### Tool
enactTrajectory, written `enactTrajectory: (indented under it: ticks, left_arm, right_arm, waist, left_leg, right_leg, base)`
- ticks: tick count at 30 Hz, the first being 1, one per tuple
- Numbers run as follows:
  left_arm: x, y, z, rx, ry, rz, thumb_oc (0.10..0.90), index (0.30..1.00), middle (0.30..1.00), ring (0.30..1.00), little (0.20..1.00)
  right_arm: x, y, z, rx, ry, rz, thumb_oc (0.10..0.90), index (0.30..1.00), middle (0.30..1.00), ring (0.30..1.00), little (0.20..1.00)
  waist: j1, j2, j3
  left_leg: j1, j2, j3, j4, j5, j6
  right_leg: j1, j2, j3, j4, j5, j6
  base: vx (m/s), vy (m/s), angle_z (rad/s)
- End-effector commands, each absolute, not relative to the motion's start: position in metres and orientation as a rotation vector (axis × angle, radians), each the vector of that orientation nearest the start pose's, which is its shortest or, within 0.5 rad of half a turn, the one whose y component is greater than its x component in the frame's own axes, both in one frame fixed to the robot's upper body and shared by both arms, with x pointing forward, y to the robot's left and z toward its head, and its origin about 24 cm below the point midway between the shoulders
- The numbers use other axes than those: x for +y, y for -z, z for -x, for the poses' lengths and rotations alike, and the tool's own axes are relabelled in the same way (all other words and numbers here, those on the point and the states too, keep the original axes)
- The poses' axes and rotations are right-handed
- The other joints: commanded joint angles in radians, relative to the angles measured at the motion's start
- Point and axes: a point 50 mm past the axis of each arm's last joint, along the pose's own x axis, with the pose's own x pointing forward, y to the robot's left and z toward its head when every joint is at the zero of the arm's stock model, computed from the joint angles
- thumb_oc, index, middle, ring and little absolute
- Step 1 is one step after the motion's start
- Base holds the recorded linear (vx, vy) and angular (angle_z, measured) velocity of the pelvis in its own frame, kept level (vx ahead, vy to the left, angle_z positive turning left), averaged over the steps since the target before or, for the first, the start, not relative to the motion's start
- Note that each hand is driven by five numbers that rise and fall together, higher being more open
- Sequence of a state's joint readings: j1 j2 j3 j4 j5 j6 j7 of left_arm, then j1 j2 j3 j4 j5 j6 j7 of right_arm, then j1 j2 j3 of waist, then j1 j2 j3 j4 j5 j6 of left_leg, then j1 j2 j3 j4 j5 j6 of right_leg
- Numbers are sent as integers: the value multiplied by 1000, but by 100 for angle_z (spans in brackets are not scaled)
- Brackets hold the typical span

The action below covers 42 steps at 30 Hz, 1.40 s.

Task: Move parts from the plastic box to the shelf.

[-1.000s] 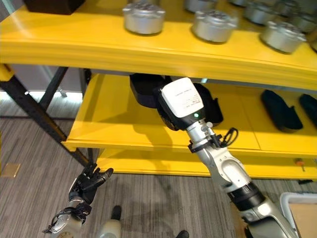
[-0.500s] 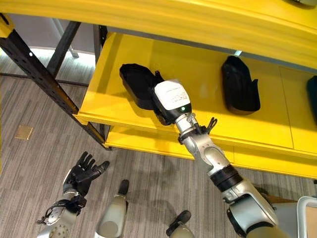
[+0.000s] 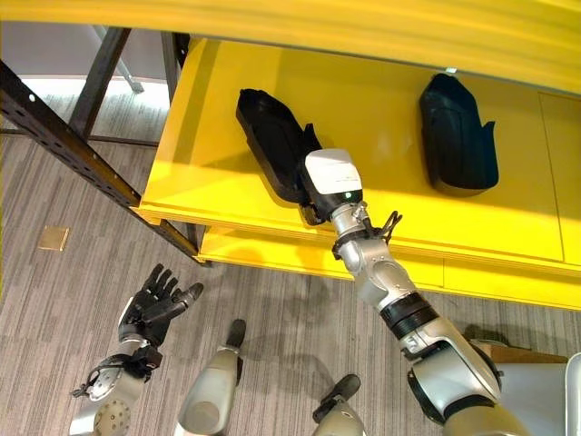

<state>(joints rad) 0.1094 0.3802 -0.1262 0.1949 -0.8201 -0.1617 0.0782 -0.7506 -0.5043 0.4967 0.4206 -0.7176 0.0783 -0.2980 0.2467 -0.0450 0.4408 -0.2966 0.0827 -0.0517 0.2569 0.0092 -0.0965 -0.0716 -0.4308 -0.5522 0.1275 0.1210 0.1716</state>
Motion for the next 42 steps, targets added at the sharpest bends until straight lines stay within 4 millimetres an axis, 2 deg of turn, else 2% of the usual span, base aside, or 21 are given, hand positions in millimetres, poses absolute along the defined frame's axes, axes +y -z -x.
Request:
enactTrajectory:
  ticks: [1,10,19,42]
  left_arm:
    - [226,-26,-224,4,-119,408,900,1000,1000,1000,1000]
    - [224,-29,-226,-10,-110,411,900,1000,1000,1000,1000]
    - [222,-31,-228,-11,-103,415,900,1000,1000,1000,1000]
    - [222,-32,-229,-19,-112,417,900,1000,1000,1000,1000]
  right_arm:
    - [-134,-244,-372,-748,281,1251,400,300,300,300,300]
    - [-142,-257,-374,-751,372,1161,400,300,300,300,300]
    - [-141,-275,-373,-792,427,1111,400,300,300,300,300]
    - [-143,-267,-376,-747,451,1040,400,300,300,300,300]
  waist:
    - [0,8,-41]
    - [-6,26,-31]
    - [-8,36,-24]
    - [-14,48,-7]
  left_leg:
    - [54,7,67,-39,-48,55]
    - [48,5,67,-33,-49,58]
    - [41,2,66,-32,-52,61]
    - [38,-3,64,-27,-57,66]
  right_leg:
    - [-12,-43,63,60,90,28]
    - [-24,-51,65,73,97,31]
    - [-30,-55,67,77,98,33]
    - [-48,-62,83,101,108,36]
  base:
    - [15,1,-8]
    - [3,1,-1]
    - [0,0,0]
    - [0,0,0]
